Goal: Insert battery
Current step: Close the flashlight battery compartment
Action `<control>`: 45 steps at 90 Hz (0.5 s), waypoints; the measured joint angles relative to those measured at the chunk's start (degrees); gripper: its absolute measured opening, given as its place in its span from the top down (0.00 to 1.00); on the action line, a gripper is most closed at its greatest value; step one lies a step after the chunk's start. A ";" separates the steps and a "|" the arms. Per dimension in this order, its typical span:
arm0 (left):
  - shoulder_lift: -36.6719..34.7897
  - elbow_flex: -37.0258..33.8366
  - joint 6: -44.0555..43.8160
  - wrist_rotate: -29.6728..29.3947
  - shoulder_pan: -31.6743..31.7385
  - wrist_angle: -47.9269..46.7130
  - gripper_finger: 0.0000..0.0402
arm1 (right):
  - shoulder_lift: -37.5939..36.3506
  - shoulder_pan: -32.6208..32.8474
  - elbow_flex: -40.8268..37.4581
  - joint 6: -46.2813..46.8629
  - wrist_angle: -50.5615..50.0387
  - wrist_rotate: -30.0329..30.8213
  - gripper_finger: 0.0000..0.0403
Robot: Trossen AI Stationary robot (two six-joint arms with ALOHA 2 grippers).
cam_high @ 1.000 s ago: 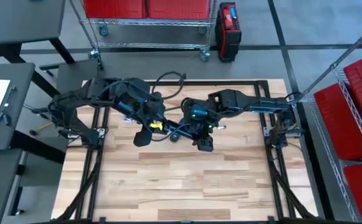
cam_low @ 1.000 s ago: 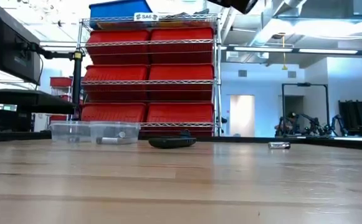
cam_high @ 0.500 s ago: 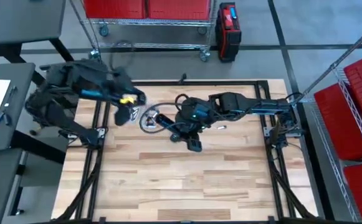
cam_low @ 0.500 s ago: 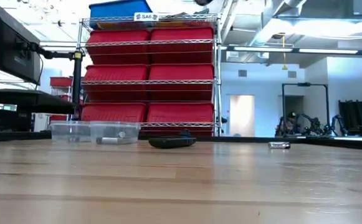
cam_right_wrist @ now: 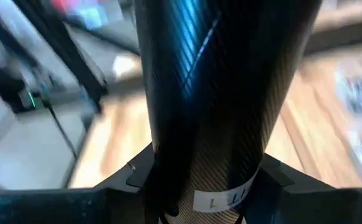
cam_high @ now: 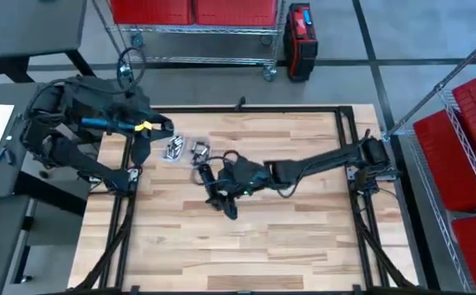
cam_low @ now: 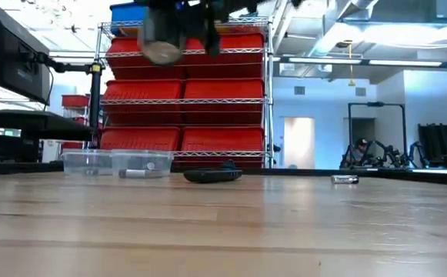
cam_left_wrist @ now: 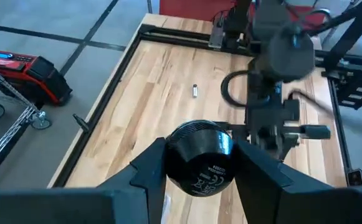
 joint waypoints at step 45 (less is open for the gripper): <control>1.23 0.07 -0.33 0.02 -1.07 -5.09 0.67 | 9.33 4.02 -14.41 4.03 15.67 16.34 0.66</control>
